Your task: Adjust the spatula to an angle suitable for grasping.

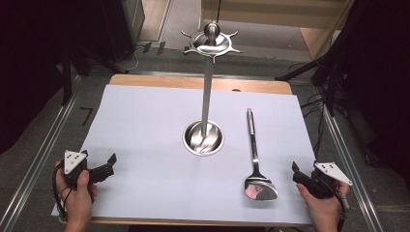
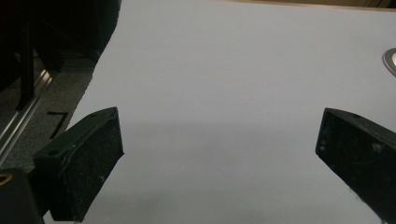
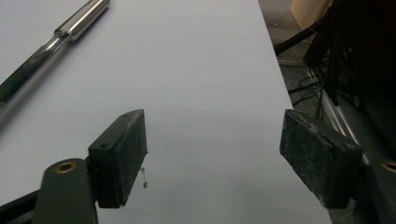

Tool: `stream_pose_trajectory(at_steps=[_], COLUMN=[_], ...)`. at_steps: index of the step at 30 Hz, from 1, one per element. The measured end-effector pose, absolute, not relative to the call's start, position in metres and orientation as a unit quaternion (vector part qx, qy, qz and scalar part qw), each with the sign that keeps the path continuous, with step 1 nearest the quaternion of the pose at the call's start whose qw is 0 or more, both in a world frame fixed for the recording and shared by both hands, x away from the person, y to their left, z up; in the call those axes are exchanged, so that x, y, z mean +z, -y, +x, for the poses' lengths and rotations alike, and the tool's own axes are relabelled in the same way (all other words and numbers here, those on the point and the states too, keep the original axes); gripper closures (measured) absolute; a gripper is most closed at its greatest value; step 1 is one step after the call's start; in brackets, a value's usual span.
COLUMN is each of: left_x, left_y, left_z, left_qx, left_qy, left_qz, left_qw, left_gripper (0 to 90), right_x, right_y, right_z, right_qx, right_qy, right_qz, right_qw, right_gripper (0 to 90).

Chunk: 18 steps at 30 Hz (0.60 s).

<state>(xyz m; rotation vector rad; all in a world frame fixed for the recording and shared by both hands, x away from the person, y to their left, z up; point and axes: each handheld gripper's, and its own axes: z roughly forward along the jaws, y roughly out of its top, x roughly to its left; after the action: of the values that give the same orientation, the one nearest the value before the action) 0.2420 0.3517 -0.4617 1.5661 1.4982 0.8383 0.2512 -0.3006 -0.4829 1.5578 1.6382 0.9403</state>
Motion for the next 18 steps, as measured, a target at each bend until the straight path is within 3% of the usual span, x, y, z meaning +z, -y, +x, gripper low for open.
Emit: stream_pose_trajectory(at_steps=[3, 4, 5, 6, 9, 10, 11, 12, 15, 18], left_x=[-0.462, -0.462, -0.462, -0.462, -0.462, -0.462, -0.462, -0.462, -0.462, -0.462], left_y=[-0.351, -0.35, -0.35, -0.349, -0.35, -0.35, -0.349, -0.349, -0.348, -0.347], left_z=[0.242, 0.242, 0.242, 0.243, 0.243, 0.243, 0.243, 0.243, 0.244, 0.245], left_qx=[0.331, 0.334, 0.334, 0.334, 0.333, 0.333, 0.332, 0.332, 0.333, 0.333], left_qy=[-0.591, -0.588, -0.588, -0.586, -0.587, -0.587, -0.588, -0.588, -0.588, -0.586], left_qz=[0.621, 0.625, 0.625, 0.628, 0.627, 0.627, 0.627, 0.627, 0.632, 0.636], left_qw=[0.395, 0.39, 0.39, 0.389, 0.39, 0.39, 0.389, 0.389, 0.381, 0.375], left_gripper=[1.4, 1.4, 1.4, 1.4, 1.4, 1.4, 1.4, 1.4, 1.4, 1.4], right_x=[-0.48, -0.477, -0.477, -0.475, -0.475, -0.475, -0.475, -0.475, -0.476, -0.475], right_y=[0.298, 0.293, 0.293, 0.288, 0.279, 0.279, 0.27, 0.27, 0.251, 0.242], right_z=[0.253, 0.257, 0.257, 0.262, 0.27, 0.27, 0.275, 0.275, 0.283, 0.287], right_qx=[0.362, 0.375, 0.375, 0.388, 0.411, 0.411, 0.415, 0.415, 0.402, 0.397], right_qy=[-0.627, -0.636, -0.636, -0.653, -0.666, -0.666, -0.676, -0.676, -0.711, -0.726], right_qz=[0.599, 0.589, 0.589, 0.571, 0.56, 0.56, 0.553, 0.553, 0.531, 0.521], right_qw=[0.342, 0.329, 0.329, 0.311, 0.273, 0.273, 0.256, 0.256, 0.224, 0.211], right_gripper=[31.5, 44.2, 44.2, 52.9, 65.2, 65.2, 75.0, 75.0, 90.0, 90.0])
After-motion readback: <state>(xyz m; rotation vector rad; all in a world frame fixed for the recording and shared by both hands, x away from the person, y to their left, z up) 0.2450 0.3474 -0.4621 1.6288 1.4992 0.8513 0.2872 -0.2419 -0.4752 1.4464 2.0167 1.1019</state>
